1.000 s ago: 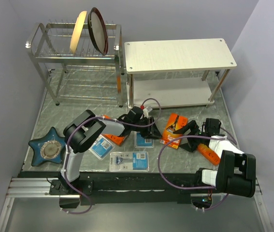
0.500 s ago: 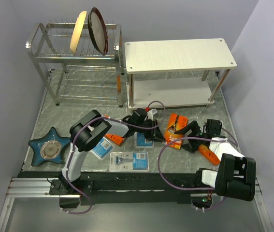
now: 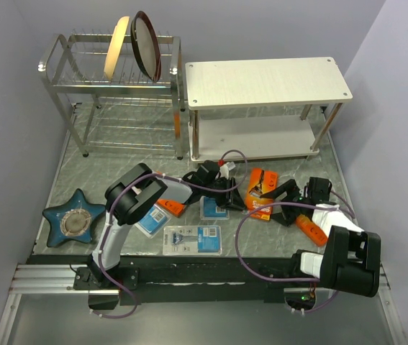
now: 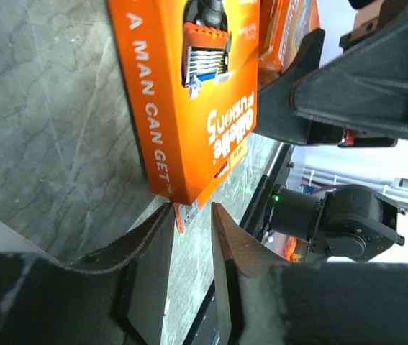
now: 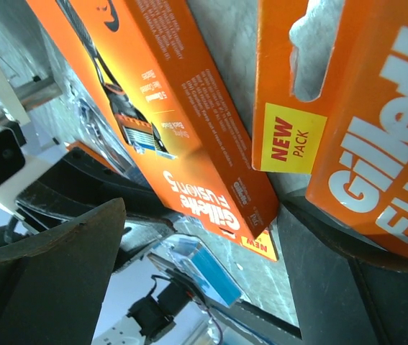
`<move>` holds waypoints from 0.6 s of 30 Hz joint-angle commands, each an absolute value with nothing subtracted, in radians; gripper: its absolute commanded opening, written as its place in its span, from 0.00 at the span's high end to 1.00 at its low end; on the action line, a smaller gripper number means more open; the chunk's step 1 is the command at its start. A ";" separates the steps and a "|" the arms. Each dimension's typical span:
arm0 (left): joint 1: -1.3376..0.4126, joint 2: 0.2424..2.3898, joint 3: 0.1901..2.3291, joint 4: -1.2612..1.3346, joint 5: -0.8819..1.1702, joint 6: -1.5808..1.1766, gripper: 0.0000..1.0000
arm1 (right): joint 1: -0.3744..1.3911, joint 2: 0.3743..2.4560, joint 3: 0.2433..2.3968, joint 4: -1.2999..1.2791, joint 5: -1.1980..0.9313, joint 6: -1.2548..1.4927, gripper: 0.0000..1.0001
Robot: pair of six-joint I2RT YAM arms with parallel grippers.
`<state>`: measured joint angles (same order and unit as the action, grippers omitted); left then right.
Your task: Place and organize the shaving razors onto the shelf
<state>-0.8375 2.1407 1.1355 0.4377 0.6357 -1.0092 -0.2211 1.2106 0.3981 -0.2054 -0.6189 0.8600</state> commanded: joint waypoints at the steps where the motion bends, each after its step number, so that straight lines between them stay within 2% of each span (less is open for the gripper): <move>1: -0.893 2.256 1.106 0.354 0.632 -0.965 0.69 | -0.213 1.269 0.367 -0.146 -0.641 0.897 0.08; 5: -0.900 2.276 1.109 0.376 0.650 -0.982 0.73 | -0.213 1.266 0.361 -0.143 -0.644 0.902 0.08; 6: -0.903 2.279 1.109 0.377 0.655 -0.983 0.76 | -0.213 1.264 0.359 -0.146 -0.643 0.908 0.08; 7: -0.902 2.281 1.115 0.377 0.653 -0.980 0.86 | -0.213 1.261 0.354 -0.146 -0.641 0.908 0.08; 10: -0.902 2.281 1.123 0.354 0.634 -0.973 0.98 | -0.215 1.250 0.350 -0.156 -0.635 0.905 0.08; 16: -0.882 2.218 1.088 0.409 0.672 -0.962 0.99 | -0.215 1.244 0.370 -0.181 -0.626 0.877 0.08; 18: -0.861 2.197 1.054 0.523 0.718 -0.991 0.99 | -0.215 1.236 0.371 -0.198 -0.621 0.867 0.08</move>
<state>-0.8455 2.1788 1.1366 0.4870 0.6884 -1.0317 -0.2302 1.2304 0.3923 -0.1337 -0.6209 0.8738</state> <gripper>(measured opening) 0.024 0.921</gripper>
